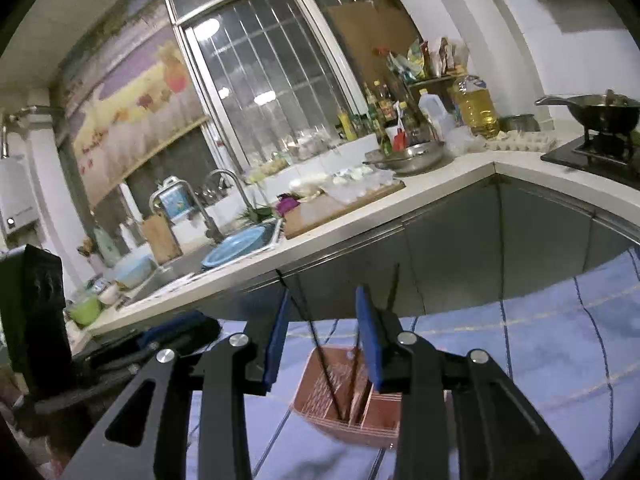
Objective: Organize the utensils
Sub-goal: 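Return to the pile and grasp a chopstick with the left tool while the right tool grasps one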
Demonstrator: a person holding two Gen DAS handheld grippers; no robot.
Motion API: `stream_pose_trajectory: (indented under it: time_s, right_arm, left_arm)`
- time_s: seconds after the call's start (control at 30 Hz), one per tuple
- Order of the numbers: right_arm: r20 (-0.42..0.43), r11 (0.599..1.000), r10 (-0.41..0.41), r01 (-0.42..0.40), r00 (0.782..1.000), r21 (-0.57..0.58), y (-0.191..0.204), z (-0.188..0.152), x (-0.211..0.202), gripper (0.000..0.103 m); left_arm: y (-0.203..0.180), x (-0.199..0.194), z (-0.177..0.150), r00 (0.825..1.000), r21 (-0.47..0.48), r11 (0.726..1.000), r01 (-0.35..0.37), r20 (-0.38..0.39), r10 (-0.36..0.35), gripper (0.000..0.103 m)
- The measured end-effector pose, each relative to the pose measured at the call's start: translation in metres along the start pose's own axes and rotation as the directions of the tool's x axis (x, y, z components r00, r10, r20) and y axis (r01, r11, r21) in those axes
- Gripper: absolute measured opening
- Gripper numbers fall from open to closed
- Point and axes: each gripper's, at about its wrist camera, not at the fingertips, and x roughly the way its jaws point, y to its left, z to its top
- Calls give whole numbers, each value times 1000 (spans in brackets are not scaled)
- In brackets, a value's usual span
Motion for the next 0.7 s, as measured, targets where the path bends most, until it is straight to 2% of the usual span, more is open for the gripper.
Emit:
stream_pose_trajectory:
  time_s: [0.07,0.13,0.2,0.23,0.27,0.3,0.4,0.5,0.57,0.7]
  right_arm:
    - [-22,1000,11,-11,1000,5,-3,-22,-22,35]
    - [-95,1000,-18,18,995,-4,-11,-63,-35,34]
    - [-192,997,-74,69,979,-28,-18,-110,-37,27]
    - [-256,994,-109,100,960,-50,-22,-139,-36,22]
    - [-303,991,-132,119,944,-61,-25,-159,-35,21]
    - [-338,990,-142,129,930,-61,-28,-174,-33,19]
    - [-436,983,-182,174,882,-58,-36,-220,-29,17]
    - [-481,980,-198,182,854,-80,-35,-238,-26,17]
    - [-505,976,-216,184,836,-112,-29,-247,-21,17]
    - [-476,970,-238,183,847,-160,-16,-252,-17,17]
  left_arm:
    - [-1,-16,-22,1000,-8,1000,22,1,-22,32]
    - [0,-20,-57,998,-13,999,38,-44,-39,33]
    - [0,-13,-99,992,-16,999,37,-122,-39,32]
    - [0,-8,-119,985,-22,999,36,-167,-39,32]
    - [0,-2,-136,976,-31,999,43,-213,-49,32]
    - [-1,7,-159,959,-50,997,63,-274,-74,32]
    - [-8,21,-204,917,-84,993,82,-384,-109,32]
    - [-22,25,-222,898,-76,991,108,-420,-130,32]
    - [-31,24,-227,894,-53,991,121,-427,-132,32]
    - [-41,28,-228,897,-27,993,114,-427,-115,32]
